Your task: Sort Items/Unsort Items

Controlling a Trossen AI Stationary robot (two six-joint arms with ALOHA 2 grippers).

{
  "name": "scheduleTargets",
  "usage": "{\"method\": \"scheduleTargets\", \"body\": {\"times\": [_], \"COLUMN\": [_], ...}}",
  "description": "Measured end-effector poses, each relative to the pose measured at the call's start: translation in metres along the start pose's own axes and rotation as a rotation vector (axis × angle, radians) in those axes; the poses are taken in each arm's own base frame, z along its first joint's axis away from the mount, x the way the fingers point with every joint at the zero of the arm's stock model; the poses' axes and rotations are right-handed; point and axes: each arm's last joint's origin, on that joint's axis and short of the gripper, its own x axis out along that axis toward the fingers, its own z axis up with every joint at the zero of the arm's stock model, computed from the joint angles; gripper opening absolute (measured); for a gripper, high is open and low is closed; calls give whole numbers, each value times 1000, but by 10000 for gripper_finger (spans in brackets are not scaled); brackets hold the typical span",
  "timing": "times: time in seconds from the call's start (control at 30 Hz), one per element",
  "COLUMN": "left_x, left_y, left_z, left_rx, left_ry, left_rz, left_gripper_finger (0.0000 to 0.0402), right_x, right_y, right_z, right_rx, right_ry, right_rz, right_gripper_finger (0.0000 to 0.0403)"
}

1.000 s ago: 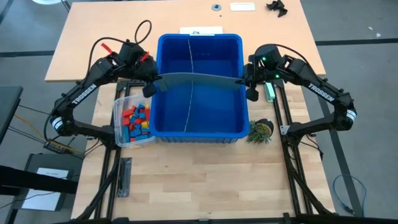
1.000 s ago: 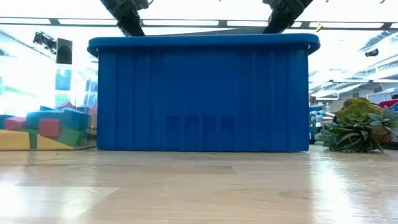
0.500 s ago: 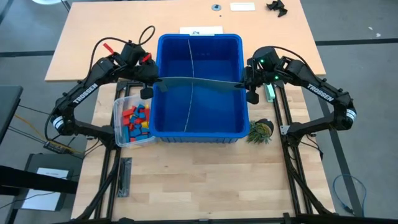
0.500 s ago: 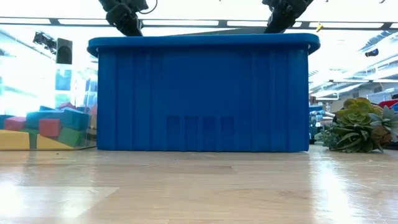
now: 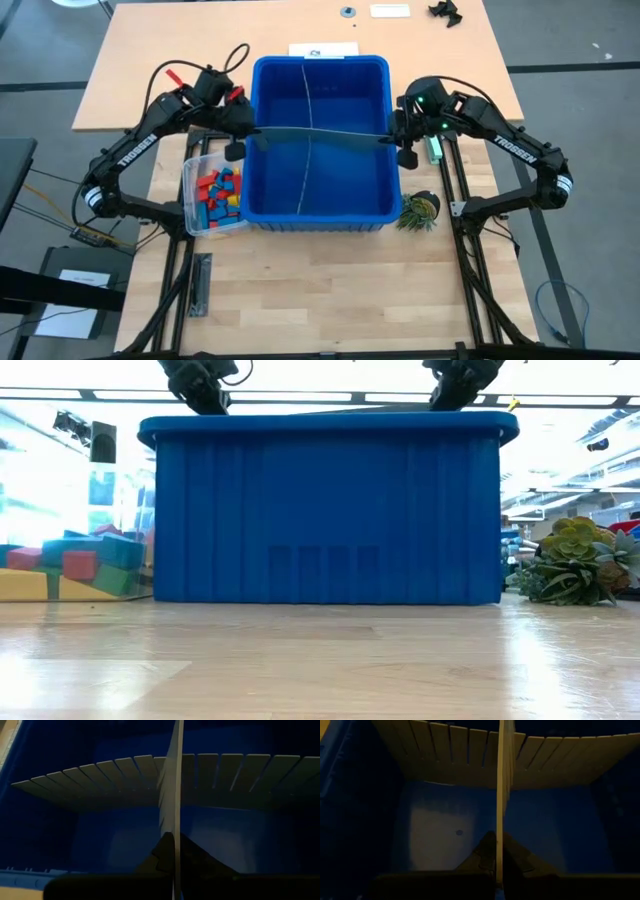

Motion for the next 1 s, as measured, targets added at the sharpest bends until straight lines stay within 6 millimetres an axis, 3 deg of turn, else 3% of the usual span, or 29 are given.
{"method": "scheduleTargets", "body": {"times": [1.0], "left_x": [0], "left_y": [-4], "left_z": [-1], "left_rx": [-28], "left_ry": [-17], "left_rz": [-75], "left_gripper_finger": [15], "right_x": [1], "right_y": [-3], "right_z": [-2], "right_rx": [40], "right_ry": [30], "right_rz": [-60], "right_gripper_finger": [6]}}
